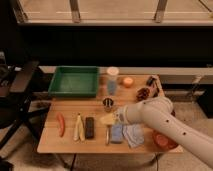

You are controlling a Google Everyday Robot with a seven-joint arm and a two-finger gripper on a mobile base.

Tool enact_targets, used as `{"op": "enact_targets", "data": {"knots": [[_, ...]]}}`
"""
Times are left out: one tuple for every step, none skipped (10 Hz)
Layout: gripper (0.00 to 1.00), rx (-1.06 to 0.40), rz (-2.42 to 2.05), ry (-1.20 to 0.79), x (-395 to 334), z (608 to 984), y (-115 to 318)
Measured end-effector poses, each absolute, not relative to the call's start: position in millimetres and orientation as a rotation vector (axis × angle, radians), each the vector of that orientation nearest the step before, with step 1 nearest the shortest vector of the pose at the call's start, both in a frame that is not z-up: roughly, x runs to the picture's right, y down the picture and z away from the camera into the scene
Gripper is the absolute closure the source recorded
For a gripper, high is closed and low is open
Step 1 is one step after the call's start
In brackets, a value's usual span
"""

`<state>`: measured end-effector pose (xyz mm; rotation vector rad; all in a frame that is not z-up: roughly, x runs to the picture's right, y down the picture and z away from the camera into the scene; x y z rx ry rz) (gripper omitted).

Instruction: Place pepper in plastic cup

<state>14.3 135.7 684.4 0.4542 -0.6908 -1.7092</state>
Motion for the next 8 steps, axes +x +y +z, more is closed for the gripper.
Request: {"op": "enact_targets", "data": {"knots": [[0.35,0.478,-1.717,-0.702,6,684,135],[0.35,0.516,-1.729,-0.716,-4,683,133],[0.35,0.548,-1.737,-0.725,-10,682,130],[0.35,0.573,-1.742,-0.732,-18,680,128],[0.35,0.605,-1.749,-0.743,-29,678,125],[0.35,0.642,-1.754,-0.759,-43,677,122],[0.35,0.671,-1.753,-0.770,-54,675,119],[0.35,0.708,-1.751,-0.791,-70,673,116]]}}
